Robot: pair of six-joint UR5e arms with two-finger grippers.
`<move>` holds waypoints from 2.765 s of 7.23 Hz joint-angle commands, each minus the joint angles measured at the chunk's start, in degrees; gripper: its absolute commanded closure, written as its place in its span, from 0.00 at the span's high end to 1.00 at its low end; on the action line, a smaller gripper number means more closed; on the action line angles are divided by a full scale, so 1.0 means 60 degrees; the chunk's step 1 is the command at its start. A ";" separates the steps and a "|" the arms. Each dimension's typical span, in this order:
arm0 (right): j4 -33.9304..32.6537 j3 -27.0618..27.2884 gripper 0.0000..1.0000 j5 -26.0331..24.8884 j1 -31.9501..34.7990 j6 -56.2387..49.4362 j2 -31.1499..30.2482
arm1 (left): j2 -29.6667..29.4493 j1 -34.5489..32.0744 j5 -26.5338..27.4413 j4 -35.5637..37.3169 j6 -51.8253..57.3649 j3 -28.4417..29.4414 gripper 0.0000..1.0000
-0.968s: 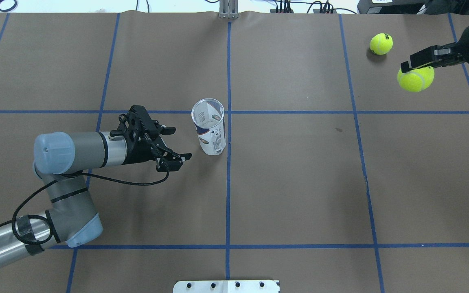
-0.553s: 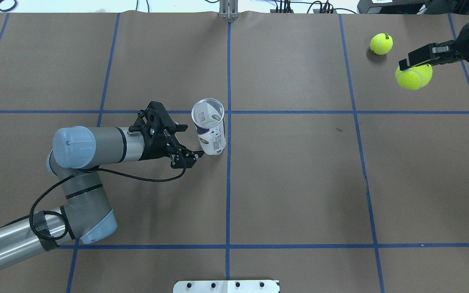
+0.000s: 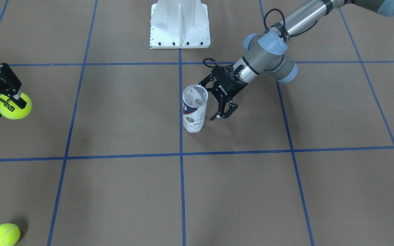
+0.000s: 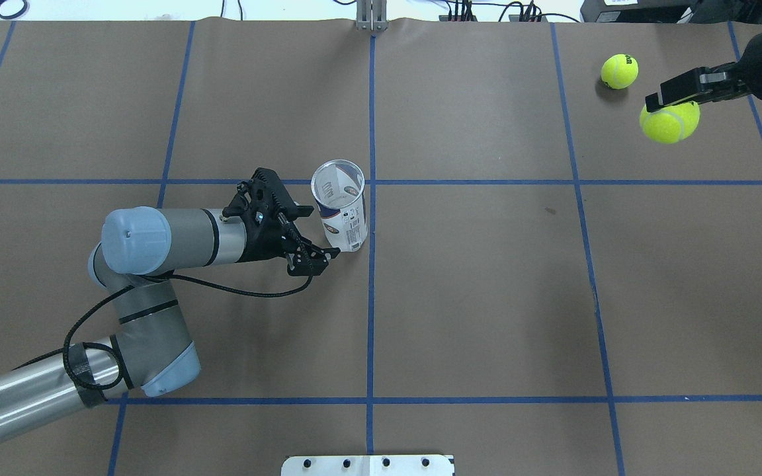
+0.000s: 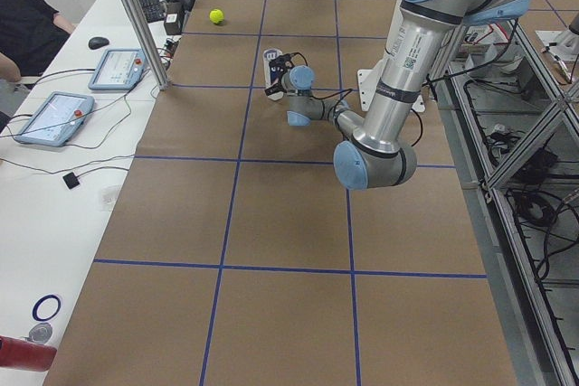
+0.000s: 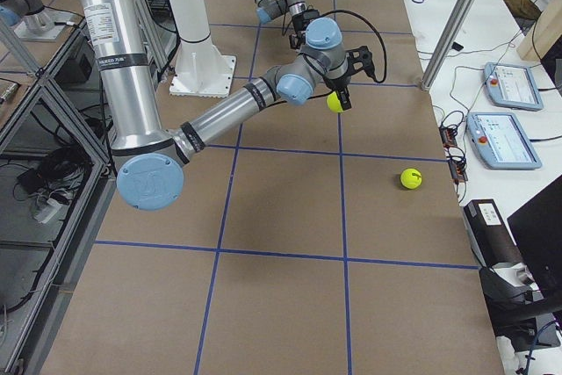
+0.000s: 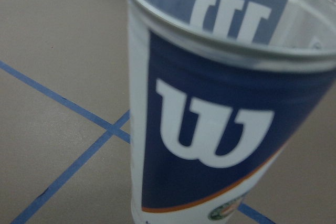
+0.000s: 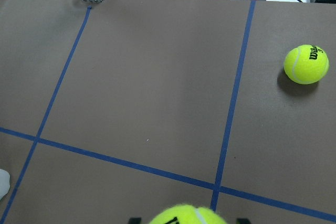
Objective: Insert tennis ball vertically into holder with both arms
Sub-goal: 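Grip the upright can with the left gripper while the right holds the ball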
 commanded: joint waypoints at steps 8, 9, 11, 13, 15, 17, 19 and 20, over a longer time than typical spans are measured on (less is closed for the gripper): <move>0.0000 0.0050 0.00 0.0000 -0.0003 0.0000 0.0021 | -0.0090 0.0486 0.1425 -0.0455 -0.0001 0.0236 0.99; 0.0000 0.0065 0.00 0.0015 -0.0003 0.0000 0.0021 | -0.0134 0.0486 0.1440 -0.0441 -0.0016 0.0236 0.99; 0.0000 0.0152 0.00 0.0000 -0.0003 0.0000 0.0021 | -0.0163 0.0486 0.1658 -0.0455 -0.0016 0.0251 0.99; 0.0000 0.0153 0.00 0.0000 -0.0003 0.0000 0.0006 | -0.0425 0.0486 0.1689 -0.0455 -0.0030 0.0586 0.99; 0.0000 0.0153 0.00 0.0000 -0.0003 0.0000 0.0006 | -0.0515 0.0486 0.1689 -0.0455 -0.0045 0.0646 0.99; 0.0000 0.0153 0.00 0.0000 -0.0003 0.0000 0.0006 | -0.0544 0.0486 0.1689 -0.0455 -0.0045 0.0646 0.99; 0.0000 0.0182 0.00 0.0000 -0.0003 0.0000 0.0006 | -0.0544 0.0486 0.1689 -0.0455 -0.0060 0.0748 0.99; 0.0000 0.0182 0.00 0.0000 -0.0003 0.0000 0.0035 | -0.0530 0.0486 0.1689 -0.0455 -0.0060 0.0764 0.99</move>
